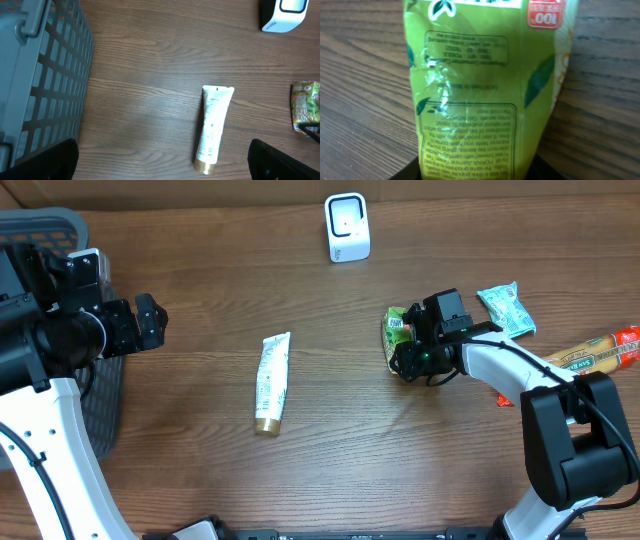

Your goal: Scan the item barcode

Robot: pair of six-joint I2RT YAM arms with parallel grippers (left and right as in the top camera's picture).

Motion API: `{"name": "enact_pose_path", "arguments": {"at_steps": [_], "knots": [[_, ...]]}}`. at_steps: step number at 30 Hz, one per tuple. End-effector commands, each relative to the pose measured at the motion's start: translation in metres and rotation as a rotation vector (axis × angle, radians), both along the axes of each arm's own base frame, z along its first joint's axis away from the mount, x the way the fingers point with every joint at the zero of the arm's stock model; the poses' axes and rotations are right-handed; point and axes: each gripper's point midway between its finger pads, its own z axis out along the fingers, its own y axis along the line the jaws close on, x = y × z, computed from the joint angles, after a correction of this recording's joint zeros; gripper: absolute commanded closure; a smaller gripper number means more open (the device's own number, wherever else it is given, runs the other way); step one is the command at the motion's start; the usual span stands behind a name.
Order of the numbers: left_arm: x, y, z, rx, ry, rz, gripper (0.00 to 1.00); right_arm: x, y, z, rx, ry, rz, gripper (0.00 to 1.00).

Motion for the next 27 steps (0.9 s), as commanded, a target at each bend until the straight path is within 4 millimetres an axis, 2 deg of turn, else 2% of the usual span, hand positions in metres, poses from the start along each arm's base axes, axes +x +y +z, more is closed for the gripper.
{"name": "enact_pose_path", "arguments": {"at_steps": [1,10,16,20,23,27], "knots": [[0.002,-0.001,0.005,0.001,-0.016,-0.018,0.00,-0.008,-0.005,-0.016,-0.027,0.044,-0.004,0.65],[0.002,-0.001,0.005,0.001,-0.016,-0.017,0.01,-0.008,-0.005,-0.015,-0.029,0.048,-0.004,0.96],[0.002,-0.001,0.005,0.001,-0.016,-0.018,0.00,-0.001,-0.011,0.001,-0.077,0.057,-0.018,0.96],[0.002,-0.001,0.005,0.002,-0.016,-0.018,0.01,0.005,-0.030,0.019,-0.216,0.055,-0.073,0.96],[0.002,-0.001,0.005,0.001,-0.016,-0.018,0.00,0.007,-0.056,0.036,-0.416,0.041,-0.167,0.96],[0.002,-0.001,0.005,0.001,-0.016,-0.018,0.01,-0.001,-0.090,0.059,-0.707,-0.008,-0.342,0.96]]}}
